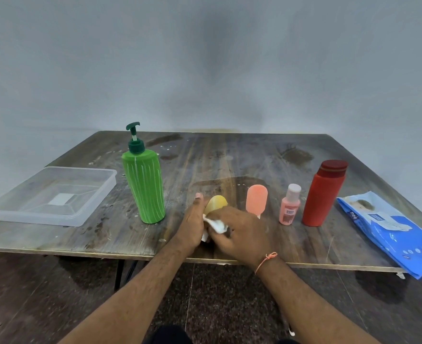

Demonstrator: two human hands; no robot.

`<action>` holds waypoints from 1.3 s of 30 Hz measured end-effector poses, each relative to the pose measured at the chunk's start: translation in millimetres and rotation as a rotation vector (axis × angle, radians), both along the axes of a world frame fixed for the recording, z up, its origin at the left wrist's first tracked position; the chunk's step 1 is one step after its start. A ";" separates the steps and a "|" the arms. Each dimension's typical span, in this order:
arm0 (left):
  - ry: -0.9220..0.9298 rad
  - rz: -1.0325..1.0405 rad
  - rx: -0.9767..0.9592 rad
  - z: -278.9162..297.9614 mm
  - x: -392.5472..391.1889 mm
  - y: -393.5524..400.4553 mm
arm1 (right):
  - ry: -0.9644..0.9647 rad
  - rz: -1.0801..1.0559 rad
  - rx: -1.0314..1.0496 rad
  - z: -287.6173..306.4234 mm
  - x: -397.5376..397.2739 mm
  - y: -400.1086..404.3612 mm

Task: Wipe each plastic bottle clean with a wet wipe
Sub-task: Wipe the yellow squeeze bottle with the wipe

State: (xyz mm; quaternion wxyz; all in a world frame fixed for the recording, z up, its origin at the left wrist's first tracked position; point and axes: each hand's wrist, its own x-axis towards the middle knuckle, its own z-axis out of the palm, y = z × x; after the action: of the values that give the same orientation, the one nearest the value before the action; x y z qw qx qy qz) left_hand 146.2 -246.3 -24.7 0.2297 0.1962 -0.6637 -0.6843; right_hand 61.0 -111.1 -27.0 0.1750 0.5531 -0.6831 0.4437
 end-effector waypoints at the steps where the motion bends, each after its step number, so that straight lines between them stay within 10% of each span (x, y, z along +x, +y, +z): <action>1: -0.009 -0.004 -0.011 -1.4 -0.6 -2.0 | 0.028 0.024 0.011 -0.9 1.3 -0.8; 9: -0.015 -0.032 0.012 3.6 -1.2 2.8 | -0.058 -0.335 -0.064 4.0 -5.0 -3.5; 23: -0.007 0.157 0.405 12.1 5.5 -8.1 | 0.245 0.130 0.152 -6.1 5.7 -4.2; 39: 0.123 0.138 0.462 9.2 4.7 -13.5 | 0.198 0.006 0.074 -4.3 2.9 -4.7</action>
State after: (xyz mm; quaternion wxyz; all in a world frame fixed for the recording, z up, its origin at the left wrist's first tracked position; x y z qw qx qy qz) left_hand 150.9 -259.8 -15.6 0.2649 0.2463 -0.4596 -0.8111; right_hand 63.9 -115.8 -31.3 0.2195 0.6025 -0.6767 0.3618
